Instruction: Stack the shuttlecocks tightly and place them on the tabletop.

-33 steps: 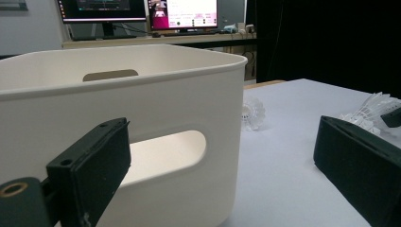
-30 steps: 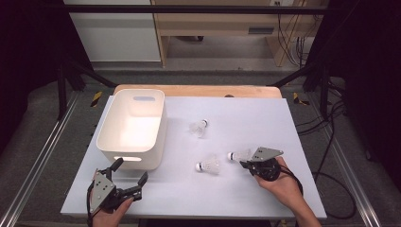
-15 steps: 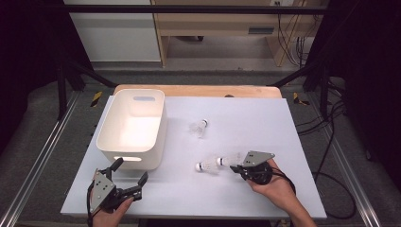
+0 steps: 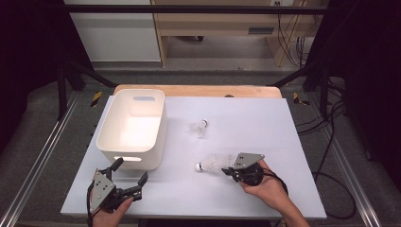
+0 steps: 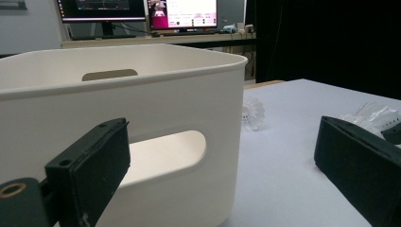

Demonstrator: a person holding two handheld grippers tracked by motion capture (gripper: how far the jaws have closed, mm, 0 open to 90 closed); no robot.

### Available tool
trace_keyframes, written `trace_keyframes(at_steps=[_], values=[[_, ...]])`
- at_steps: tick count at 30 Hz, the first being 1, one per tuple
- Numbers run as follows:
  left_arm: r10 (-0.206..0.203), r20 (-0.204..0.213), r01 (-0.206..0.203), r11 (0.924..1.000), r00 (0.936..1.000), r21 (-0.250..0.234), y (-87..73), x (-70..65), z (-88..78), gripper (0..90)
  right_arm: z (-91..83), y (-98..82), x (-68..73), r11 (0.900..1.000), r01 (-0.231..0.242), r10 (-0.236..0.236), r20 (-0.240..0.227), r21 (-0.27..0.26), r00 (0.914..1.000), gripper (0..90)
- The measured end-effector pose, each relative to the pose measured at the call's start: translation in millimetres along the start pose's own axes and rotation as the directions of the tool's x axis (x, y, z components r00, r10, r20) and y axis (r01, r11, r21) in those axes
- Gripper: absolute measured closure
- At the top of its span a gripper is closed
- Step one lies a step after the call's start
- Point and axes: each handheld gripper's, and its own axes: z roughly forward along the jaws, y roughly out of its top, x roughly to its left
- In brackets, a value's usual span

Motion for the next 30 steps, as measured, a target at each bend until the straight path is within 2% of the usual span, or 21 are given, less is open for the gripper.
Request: trace_keyframes(at_steps=[6, 30], values=[[0.002, 0.001, -0.002, 1.0000, 1.0000, 0.000, 0.1, -0.3, 0.0, 4.4, 9.7, 4.8, 4.1, 1.000, 0.016, -0.016, -0.021, 0.003, 0.9997, 90.0], [0.004, 0.005, -0.004, 1.0000, 1.0000, -0.001, 0.6, -1.0, 0.1, 4.4, 46.0, 31.6, 17.4, 0.999, 0.022, -0.024, -0.061, -0.026, 0.9979, 90.0]])
